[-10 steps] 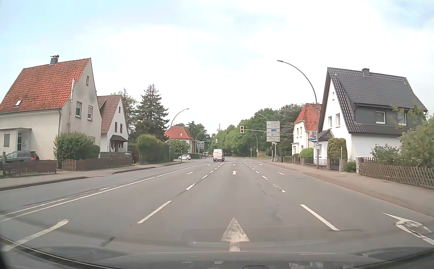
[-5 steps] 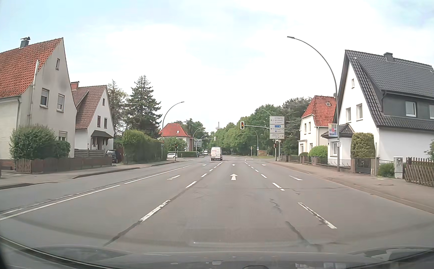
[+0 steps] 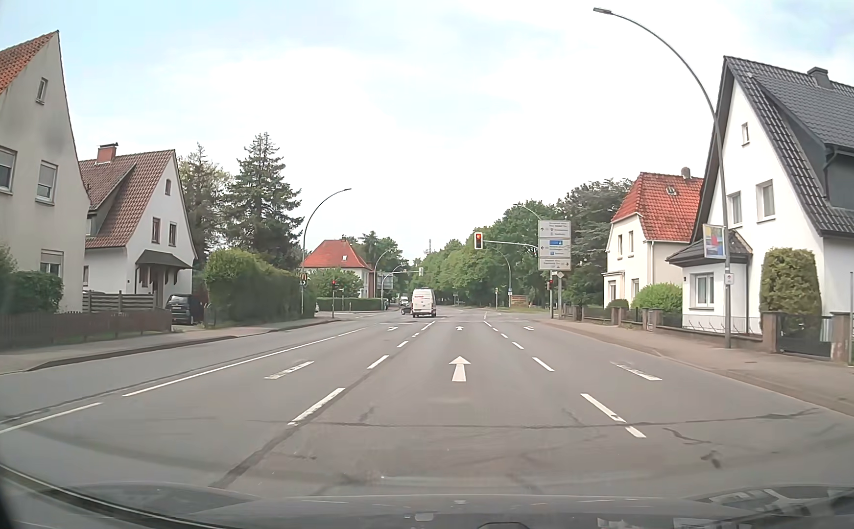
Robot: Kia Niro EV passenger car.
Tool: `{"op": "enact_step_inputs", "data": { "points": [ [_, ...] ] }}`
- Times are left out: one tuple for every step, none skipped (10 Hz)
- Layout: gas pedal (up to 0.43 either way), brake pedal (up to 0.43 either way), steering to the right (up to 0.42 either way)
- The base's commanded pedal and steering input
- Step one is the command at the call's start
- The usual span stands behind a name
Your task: Follow the waypoints while adhering to traffic rules and regulations
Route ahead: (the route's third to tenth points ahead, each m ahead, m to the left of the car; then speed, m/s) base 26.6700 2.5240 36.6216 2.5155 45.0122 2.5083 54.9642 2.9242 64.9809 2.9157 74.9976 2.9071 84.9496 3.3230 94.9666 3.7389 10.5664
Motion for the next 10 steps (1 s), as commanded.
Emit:
{"op": "enact_step_inputs", "data": {
  "points": [
    [0.0,0.012,0.001],
    [0.0,0.018,0.001],
    [0.0,0.018,0.002],
    [0.0,0.024,0.002],
    [0.0,0.024,0.002],
    [0.0,0.03,0.002],
    [0.0,0.037,0.003],
    [0.0,0.03,0.003],
    [0.0,0.037,0.003],
    [0.0,0.037,0.003]
  ]
}}
